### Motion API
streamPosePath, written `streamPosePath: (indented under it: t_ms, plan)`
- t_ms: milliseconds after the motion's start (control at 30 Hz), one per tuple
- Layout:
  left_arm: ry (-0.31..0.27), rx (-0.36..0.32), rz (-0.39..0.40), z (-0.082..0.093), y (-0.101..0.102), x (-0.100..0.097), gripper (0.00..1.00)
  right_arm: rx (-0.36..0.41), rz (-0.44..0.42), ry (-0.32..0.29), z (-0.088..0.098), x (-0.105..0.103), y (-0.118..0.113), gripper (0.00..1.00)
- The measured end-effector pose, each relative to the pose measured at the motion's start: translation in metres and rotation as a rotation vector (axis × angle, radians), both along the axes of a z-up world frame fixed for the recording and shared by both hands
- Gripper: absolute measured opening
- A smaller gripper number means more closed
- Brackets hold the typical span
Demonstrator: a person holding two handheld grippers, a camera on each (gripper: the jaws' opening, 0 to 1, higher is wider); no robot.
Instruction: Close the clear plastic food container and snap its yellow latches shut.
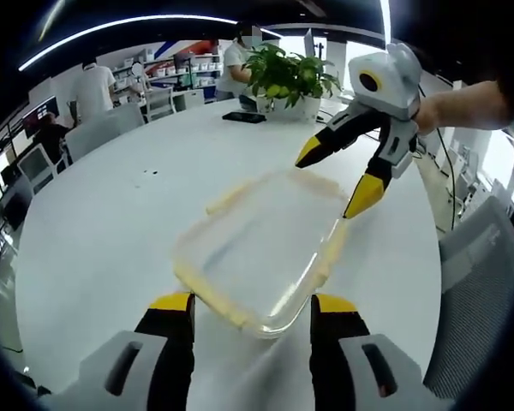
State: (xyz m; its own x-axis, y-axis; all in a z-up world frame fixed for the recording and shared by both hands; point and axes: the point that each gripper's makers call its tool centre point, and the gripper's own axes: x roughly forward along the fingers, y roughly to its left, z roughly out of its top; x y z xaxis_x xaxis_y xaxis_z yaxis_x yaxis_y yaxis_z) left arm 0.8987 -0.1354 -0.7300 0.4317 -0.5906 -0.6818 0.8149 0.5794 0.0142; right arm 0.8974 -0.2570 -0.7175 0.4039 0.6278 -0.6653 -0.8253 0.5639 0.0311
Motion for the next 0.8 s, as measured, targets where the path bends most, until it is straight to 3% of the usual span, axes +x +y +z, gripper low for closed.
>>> streamPosePath:
  t_ms: [400,800]
  plan:
    - [-0.017,-0.012,0.034,0.007,0.005,-0.001,0.51,0.014,-0.024,-0.023,0.005,-0.012,-0.001,0.62]
    - [-0.060,-0.082,0.087,0.030,0.018,-0.027,0.65,0.063,-0.120,-0.089,0.024,-0.042,-0.018,0.72]
